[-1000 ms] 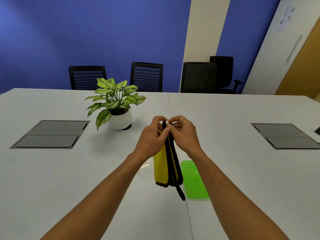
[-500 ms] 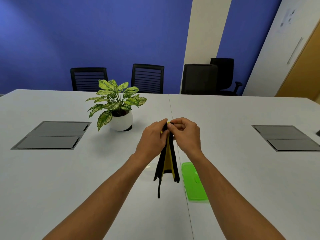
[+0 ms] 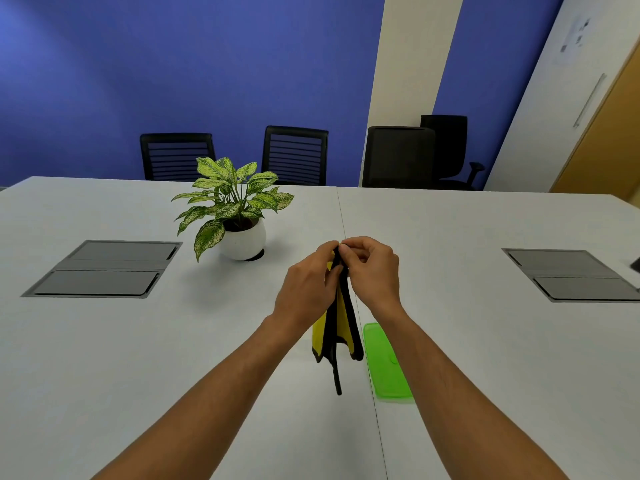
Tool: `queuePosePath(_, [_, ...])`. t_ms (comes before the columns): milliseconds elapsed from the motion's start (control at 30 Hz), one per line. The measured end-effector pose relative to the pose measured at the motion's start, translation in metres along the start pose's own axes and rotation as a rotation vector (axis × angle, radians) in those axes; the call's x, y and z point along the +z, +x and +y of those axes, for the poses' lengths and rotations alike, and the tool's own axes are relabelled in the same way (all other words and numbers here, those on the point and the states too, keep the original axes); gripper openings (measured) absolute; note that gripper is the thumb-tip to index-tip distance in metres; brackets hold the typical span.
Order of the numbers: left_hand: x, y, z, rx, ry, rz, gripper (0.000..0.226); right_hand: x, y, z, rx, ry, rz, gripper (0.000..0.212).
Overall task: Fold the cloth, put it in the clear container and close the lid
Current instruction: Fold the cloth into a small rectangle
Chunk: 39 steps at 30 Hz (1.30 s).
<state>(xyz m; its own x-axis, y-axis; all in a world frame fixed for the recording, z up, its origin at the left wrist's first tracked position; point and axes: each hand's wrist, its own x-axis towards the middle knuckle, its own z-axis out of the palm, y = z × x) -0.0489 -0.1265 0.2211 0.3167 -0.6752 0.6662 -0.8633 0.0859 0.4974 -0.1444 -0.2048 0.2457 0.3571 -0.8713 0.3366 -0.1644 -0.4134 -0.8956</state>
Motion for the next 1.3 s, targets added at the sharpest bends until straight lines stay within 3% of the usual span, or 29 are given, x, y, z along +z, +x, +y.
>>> queuePosePath(233, [0.004,-0.017,-0.004,0.008,-0.067,-0.092,0.063,-0.006,0.002,0.006,-0.017,0.038,-0.106,0.022])
queuePosePath(367, [0.002,-0.017,-0.011,0.032,-0.143,-0.139,0.065,-0.013,0.005,0.008,-0.042,0.014,-0.049,0.019])
queuePosePath(533, [-0.003,-0.007,-0.032,-0.027,0.091,-0.058,0.064,-0.021,0.005,0.01,-0.124,-0.008,-0.15,0.02])
queuePosePath(667, [-0.014,0.002,-0.05,-0.081,0.177,-0.315,0.052,-0.033,0.008,0.015,-0.14,0.055,-0.217,0.024])
queuePosePath(800, [-0.025,0.003,-0.059,-0.263,-0.077,-0.417,0.018,-0.045,0.015,0.019,-0.124,0.158,-0.143,0.028])
queuePosePath(1067, [-0.036,0.004,-0.05,-0.547,-0.7,-0.083,0.016,-0.048,0.018,0.035,0.01,0.373,-0.032,0.032])
queuePosePath(1200, [-0.032,0.008,-0.037,-0.519,-0.667,-0.008,0.015,-0.048,0.016,0.043,0.042,0.46,-0.097,0.036])
queuePosePath(1300, [-0.033,0.013,-0.031,-0.465,-0.644,-0.003,0.014,-0.05,0.013,0.058,0.223,0.569,-0.222,0.067])
